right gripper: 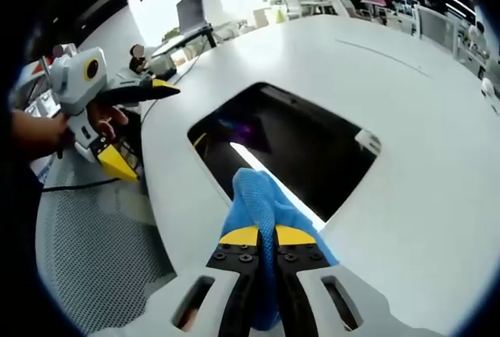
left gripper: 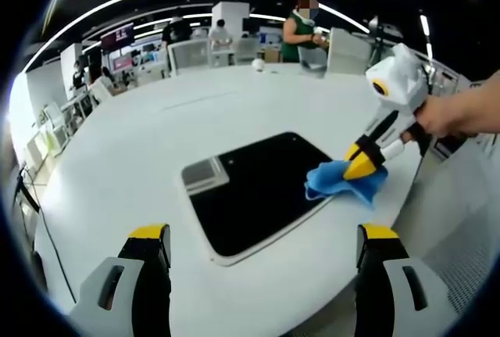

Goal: Wipe the mirror surface with the cleaning cloth until all visible marks leave the cleaned area.

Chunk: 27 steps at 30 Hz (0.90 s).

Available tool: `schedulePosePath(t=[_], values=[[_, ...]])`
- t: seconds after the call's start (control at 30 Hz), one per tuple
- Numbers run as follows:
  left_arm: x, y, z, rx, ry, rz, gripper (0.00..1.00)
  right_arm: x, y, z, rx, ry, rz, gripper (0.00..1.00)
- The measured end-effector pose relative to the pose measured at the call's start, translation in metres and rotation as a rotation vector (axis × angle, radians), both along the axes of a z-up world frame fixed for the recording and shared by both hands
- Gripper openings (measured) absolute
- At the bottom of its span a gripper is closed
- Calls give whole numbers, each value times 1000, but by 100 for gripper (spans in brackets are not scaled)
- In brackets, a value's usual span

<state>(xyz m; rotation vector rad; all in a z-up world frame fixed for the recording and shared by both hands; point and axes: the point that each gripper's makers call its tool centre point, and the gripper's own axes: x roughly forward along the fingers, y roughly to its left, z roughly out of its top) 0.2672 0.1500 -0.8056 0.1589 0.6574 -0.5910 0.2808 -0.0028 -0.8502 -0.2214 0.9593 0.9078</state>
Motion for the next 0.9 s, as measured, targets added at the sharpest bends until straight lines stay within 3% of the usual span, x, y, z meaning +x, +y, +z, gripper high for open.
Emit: schedulePosePath(t=[0.9], values=[[-1,-2,-1,2,10,-7,100,17,-1,0,-20,-60,54,0]])
